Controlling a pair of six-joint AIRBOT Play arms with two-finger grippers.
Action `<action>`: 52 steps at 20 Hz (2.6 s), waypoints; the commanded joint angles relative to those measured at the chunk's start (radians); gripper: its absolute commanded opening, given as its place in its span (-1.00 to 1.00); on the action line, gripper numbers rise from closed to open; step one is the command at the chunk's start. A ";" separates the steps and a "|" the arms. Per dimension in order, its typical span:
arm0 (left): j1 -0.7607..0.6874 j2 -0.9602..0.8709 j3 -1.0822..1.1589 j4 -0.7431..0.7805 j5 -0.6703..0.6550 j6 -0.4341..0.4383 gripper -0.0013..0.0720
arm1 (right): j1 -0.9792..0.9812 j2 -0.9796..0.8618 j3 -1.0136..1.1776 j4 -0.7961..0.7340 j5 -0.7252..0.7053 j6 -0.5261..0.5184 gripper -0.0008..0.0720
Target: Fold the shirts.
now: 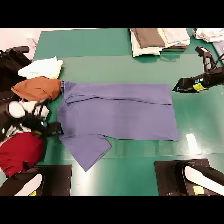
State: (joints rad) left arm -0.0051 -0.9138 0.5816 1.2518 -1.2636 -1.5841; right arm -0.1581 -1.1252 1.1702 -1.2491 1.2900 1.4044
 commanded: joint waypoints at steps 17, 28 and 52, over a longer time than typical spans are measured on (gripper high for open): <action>-0.134 0.144 -0.041 -0.194 0.100 0.014 -0.90 | -0.281 0.127 -0.319 0.014 0.161 -0.038 0.27; -0.134 0.144 -0.040 -0.198 0.138 0.014 -0.90 | -0.365 0.135 -0.675 0.027 0.052 -0.076 0.46; -0.133 0.089 0.245 -0.013 0.129 0.084 -0.90 | -0.086 0.153 -0.177 -0.167 0.149 -0.058 -0.94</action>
State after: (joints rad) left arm -0.1390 -0.7040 0.7456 1.1793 -1.2682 -1.5505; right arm -0.2455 -0.8680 0.9009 -1.4452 1.5043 1.3441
